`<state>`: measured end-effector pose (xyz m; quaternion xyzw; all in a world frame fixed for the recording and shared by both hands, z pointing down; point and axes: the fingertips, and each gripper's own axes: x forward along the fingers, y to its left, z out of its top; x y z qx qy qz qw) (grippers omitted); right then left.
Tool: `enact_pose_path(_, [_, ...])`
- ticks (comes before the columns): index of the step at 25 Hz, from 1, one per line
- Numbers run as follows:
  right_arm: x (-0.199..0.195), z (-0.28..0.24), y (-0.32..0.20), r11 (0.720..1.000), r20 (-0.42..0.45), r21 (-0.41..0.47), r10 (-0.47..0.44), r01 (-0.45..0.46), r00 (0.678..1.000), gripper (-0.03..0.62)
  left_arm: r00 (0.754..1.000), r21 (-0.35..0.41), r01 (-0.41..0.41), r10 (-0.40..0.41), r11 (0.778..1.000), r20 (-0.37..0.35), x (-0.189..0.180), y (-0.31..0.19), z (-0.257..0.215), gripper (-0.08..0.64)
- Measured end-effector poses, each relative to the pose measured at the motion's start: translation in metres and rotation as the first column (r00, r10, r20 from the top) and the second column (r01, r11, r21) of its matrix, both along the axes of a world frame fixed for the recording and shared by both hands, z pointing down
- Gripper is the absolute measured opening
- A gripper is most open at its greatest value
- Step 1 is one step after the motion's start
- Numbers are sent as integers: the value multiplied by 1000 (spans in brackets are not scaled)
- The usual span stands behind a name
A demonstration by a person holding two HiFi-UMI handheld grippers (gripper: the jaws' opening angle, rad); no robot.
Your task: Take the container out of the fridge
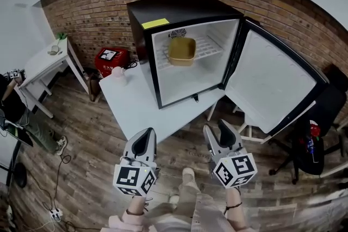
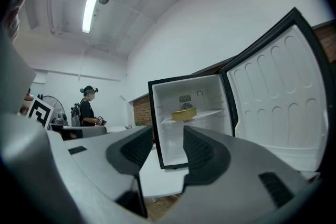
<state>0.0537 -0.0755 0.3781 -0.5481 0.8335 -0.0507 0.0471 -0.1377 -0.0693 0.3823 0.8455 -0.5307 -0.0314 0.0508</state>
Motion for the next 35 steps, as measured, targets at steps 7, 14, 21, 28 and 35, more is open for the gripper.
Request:
enact_pose_path(7, [6, 4, -58, 1000, -13, -14, -15, 15, 1000, 173, 1000, -10, -7, 7, 1000, -4, 15, -52, 2, -8])
enact_pose_path(14, [10, -2, -121, 998, -42, -10, -59, 59, 997, 173, 1000, -18, 10, -10, 1000, -6, 31, -108, -1, -8])
enact_pose_path(21, [9, -12, -174, 992, -97, 16, -120, 122, 988, 173, 999, -12, 34, -34, 999, -4, 46, -153, -5, -8])
enact_pose_path(28, [-1, -30, -211, 973, -180, 67, -206, 221, 962, 173, 998, 4, 64, -64, 998, -2, 58, -185, -11, -8])
enact_pose_path(35, [-17, -42, -238, 939, -271, 85, -301, 335, 914, 173, 996, 2, 90, -90, 996, 8, 61, -206, -15, -8])
